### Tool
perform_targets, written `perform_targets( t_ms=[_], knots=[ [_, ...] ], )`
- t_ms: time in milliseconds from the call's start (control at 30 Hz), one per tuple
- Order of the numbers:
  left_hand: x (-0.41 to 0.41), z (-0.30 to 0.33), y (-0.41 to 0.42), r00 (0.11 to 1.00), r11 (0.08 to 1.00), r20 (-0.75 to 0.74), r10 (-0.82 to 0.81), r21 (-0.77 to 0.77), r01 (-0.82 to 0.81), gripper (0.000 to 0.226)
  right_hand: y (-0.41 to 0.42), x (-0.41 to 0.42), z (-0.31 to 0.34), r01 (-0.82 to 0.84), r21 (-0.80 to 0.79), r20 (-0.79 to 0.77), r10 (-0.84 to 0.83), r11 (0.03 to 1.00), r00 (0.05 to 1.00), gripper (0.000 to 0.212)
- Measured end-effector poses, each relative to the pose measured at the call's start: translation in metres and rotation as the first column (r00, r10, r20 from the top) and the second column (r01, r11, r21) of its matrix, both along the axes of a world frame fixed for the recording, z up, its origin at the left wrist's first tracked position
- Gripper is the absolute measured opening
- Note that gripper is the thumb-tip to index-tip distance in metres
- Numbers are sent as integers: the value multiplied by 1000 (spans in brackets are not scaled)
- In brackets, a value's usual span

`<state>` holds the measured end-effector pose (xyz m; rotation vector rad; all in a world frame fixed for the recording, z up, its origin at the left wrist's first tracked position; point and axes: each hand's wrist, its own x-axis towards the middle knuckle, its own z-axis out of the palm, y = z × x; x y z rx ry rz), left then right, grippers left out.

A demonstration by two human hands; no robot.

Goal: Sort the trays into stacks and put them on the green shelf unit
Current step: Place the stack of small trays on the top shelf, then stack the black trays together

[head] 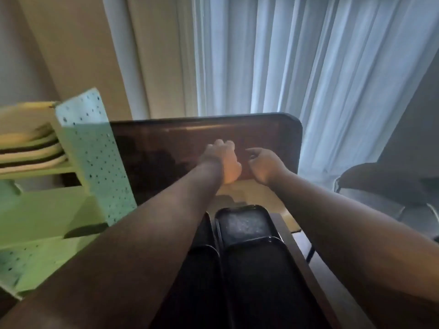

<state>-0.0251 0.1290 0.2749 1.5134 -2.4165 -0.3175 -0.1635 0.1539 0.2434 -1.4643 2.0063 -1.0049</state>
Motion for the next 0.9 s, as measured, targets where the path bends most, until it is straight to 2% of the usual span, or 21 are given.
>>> perform_targets(
  t_ms=[67, 167, 300, 400, 500, 567, 700, 833, 900],
  knots=[
    [-21, -69, 12, 997, 975, 33, 72, 208, -77, 57, 16, -34, -53, 12, 150, -17, -9, 989, 1000, 51],
    [-33, -163, 36, 981, 851, 119, 151, 490, -190, 62, 41, -78, -140, 82, 390, -33, -76, 917, 997, 45],
    [-33, -249, 72, 954, 663, 230, 190, 687, -298, 68, 74, -121, -254, 179, 639, -106, -145, 748, 984, 57],
    [-29, -291, 91, 923, 587, 311, 225, 713, -384, 62, 107, -124, -287, 235, 729, -130, -207, 643, 970, 60],
    [-27, -312, 100, 893, 598, 352, 281, 663, -450, 51, 124, -124, -313, 249, 756, -122, -243, 606, 962, 57],
    [-28, -319, 101, 884, 612, 339, 321, 639, -467, 53, 128, -126, -324, 266, 755, -136, -254, 600, 958, 51],
    [-32, -324, 97, 847, 531, 239, 475, 689, -493, 66, 129, -137, -340, 287, 716, -159, -252, 637, 955, 44],
    [-38, -320, 92, 778, 451, 118, 617, 758, -472, 76, 121, -141, -342, 264, 692, -57, -313, 672, 948, 30],
    [-38, -319, 82, 732, 450, 43, 679, 764, -463, 77, 116, -142, -341, 261, 636, 21, -354, 726, 935, 20]
  ],
)
